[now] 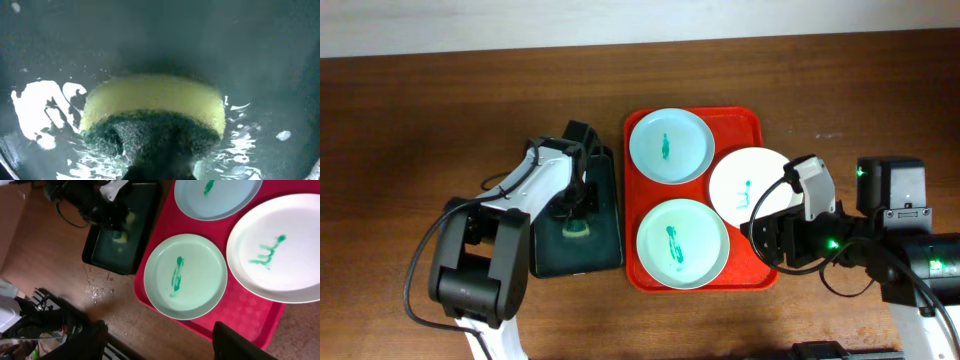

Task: Clean dirty plates on tray and stack at the side
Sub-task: 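Reach left gripper to the sponge on the green tray and grasp it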

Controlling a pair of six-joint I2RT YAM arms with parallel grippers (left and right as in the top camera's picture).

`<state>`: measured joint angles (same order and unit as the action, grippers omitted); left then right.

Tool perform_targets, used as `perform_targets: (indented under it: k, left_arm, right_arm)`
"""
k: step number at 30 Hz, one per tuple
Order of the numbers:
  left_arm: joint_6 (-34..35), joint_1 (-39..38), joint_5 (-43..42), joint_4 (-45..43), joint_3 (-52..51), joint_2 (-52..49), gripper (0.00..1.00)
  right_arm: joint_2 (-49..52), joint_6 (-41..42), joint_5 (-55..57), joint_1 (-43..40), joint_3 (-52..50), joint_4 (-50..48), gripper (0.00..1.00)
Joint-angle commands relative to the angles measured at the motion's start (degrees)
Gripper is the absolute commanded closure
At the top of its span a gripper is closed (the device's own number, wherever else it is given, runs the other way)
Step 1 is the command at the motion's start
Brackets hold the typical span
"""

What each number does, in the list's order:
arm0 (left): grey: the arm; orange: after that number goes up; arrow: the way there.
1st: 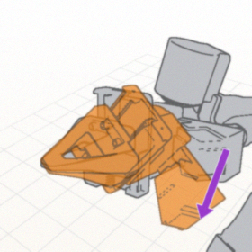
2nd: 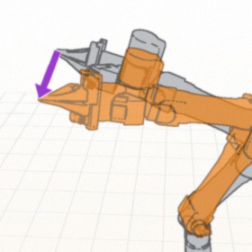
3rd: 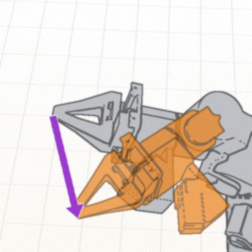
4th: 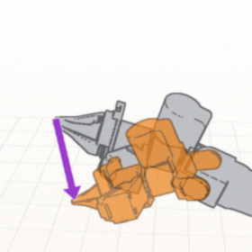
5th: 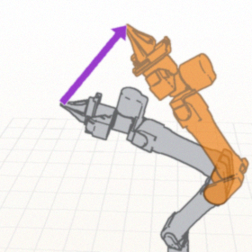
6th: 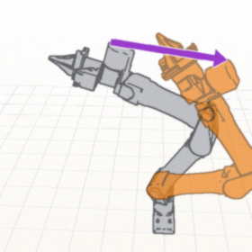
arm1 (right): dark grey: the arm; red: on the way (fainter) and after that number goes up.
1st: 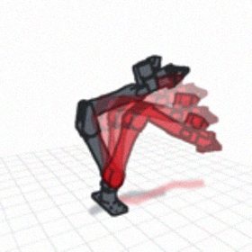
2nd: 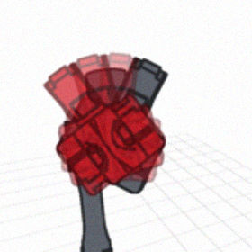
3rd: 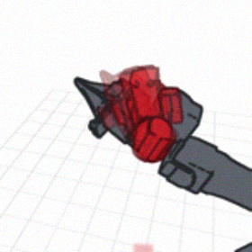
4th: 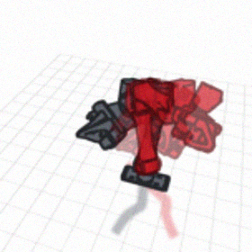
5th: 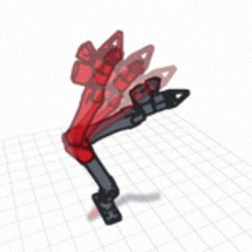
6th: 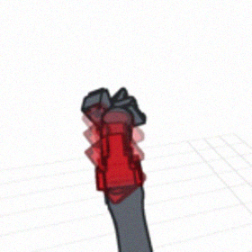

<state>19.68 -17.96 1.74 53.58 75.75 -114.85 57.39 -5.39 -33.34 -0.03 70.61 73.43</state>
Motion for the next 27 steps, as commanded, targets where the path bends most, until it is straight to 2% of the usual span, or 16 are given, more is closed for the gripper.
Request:
perform_targets:
  k: [1, 2, 3, 4, 5, 7, 9, 11, 13, 16, 18, 22, 25, 26, 27]
  left_arm:
    - [0.6, 0.2, 0.5, 2.4, 3.5, -0.6, 1.00]
    - [0.6, 0.8, -1.8, 5.1, 6.1, -0.1, 0.94]
    - [0.6, 1.3, -3.7, 7.2, 8.3, 0.3, 0.75]
    - [0.6, 1.9, -5.1, 9.9, 10.9, 0.9, 0.52]
    - [0.6, 2.2, -5.6, 12.0, 12.6, 1.2, 0.41]
    - [0.6, 2.1, -5.6, 15.0, 13.9, 1.4, 0.34]
    - [0.6, 2.0, -5.6, 16.5, 13.2, 1.4, 0.31]
    - [0.6, 2.0, -5.5, 16.6, 11.1, 1.4, 0.35]
    - [2.1, 1.8, -5.5, 14.3, 7.3, 1.4, 0.45]
    - [4.8, 0.9, -5.6, 8.7, 0.5, 1.4, 0.72]
    - [4.8, 0.1, -5.6, 4.0, -4.2, 1.4, 1.00]
    - [4.7, 0.4, -5.6, 2.9, -3.9, 1.5, 1.00]
    - [4.7, 0.9, -5.5, 7.0, 0.2, 2.1, 1.00]
    - [4.4, 1.2, -5.2, 9.0, 2.3, 2.4, 1.00]
    - [3.5, 1.8, -4.9, 11.3, 5.1, 2.8, 0.85]
  right_arm:
    - [-0.2, 0.2, -0.7, -0.3, 1.2, 0.8, 0.39]
    - [-0.2, 1.7, -0.3, -0.4, 1.2, 0.8, 0.41]
    - [-0.2, 3.2, -0.3, -0.4, 1.2, 0.7, 0.42]
    - [-0.1, 3.6, -0.3, -0.3, 1.2, 0.8, 0.42]
    - [-0.1, 3.8, -0.3, -0.4, 1.2, 0.8, 0.42]
    - [-0.1, 3.8, -0.3, -0.4, 1.2, 0.8, 0.42]
    - [-0.1, 3.8, -0.3, -0.4, 1.2, 0.8, 0.42]
    - [-0.1, 3.8, -0.3, -0.4, 1.2, 0.8, 0.42]
    - [-0.1, 3.8, -0.3, -0.4, 1.2, 0.8, 0.42]
    - [-0.1, 3.8, -0.3, -0.3, 1.2, 0.8, 0.42]
    - [-0.1, 3.8, -0.3, -0.4, 1.2, 0.8, 0.42]
    - [-0.1, 4.4, -0.3, -0.3, 1.1, 1.0, 0.42]
    - [0.0, 5.1, 0.2, -0.4, 1.1, 2.2, 0.42]
    - [0.0, 7.7, 2.6, -0.4, 1.1, 2.9, 0.42]
    - [0.0, 10.1, 5.8, -0.3, 1.1, 3.9, 0.42]
